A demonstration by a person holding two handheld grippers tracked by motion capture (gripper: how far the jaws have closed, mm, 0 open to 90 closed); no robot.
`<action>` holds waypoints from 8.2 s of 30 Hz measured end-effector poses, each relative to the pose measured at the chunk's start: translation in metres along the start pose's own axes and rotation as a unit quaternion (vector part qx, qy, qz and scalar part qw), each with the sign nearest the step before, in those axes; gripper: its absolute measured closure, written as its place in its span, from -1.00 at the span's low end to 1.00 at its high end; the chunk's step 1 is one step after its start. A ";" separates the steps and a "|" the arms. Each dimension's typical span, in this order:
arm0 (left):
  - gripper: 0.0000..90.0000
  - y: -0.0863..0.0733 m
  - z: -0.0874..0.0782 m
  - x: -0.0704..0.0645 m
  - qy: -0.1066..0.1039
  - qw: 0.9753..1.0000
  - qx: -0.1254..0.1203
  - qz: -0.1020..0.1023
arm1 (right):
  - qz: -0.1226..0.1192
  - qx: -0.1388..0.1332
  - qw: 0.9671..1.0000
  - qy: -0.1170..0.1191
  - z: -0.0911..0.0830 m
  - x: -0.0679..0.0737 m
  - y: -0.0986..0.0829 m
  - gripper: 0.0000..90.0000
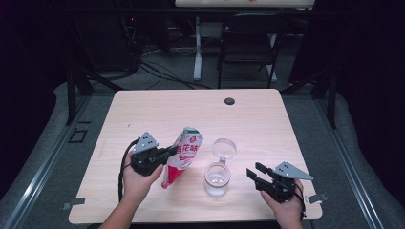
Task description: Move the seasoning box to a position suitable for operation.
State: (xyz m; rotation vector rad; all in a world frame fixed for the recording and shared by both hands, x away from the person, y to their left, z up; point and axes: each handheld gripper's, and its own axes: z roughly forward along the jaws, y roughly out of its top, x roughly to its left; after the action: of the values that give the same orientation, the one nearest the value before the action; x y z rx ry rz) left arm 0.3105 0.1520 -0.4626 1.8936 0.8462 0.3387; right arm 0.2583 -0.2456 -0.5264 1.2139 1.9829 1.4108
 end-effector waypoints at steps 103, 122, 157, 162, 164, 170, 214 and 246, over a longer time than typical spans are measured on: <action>0.96 -0.065 -0.014 -0.007 -0.033 0.999 0.032 -0.028 | -0.159 0.136 0.961 0.180 0.114 0.118 0.065 0.98; 0.80 -0.065 -0.016 -0.006 -0.021 0.999 0.033 -0.001 | -0.167 0.138 0.960 0.178 0.111 0.125 0.071 1.00; 0.01 -0.081 0.010 -0.005 -0.033 0.998 0.056 0.016 | -0.169 0.111 0.963 0.177 0.094 0.129 0.079 1.00; 0.02 -0.084 0.015 -0.004 -0.027 0.997 0.068 0.022 | -0.165 0.109 0.964 0.179 0.092 0.124 0.076 1.00; 0.03 -0.084 0.017 -0.003 -0.023 0.997 0.074 0.025 | -0.164 0.107 0.964 0.178 0.092 0.123 0.074 1.00; -0.14 -0.088 0.025 -0.006 -0.021 0.996 0.085 0.016 | -0.165 0.106 0.964 0.183 0.090 0.120 0.071 1.00; -0.40 -0.108 0.062 -0.008 -0.001 0.990 0.140 0.026 | -0.160 0.106 0.963 0.191 0.084 0.115 0.058 1.00; -0.08 -0.111 0.062 -0.013 0.029 0.989 0.129 0.065 | -0.157 0.102 0.962 0.198 0.082 0.115 0.057 0.97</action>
State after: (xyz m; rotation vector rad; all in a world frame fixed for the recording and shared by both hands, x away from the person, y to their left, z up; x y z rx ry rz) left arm 0.2908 0.1299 -0.5871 2.1949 0.8400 0.3799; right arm 0.2815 -0.0998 -0.4909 0.6776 2.5115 1.3891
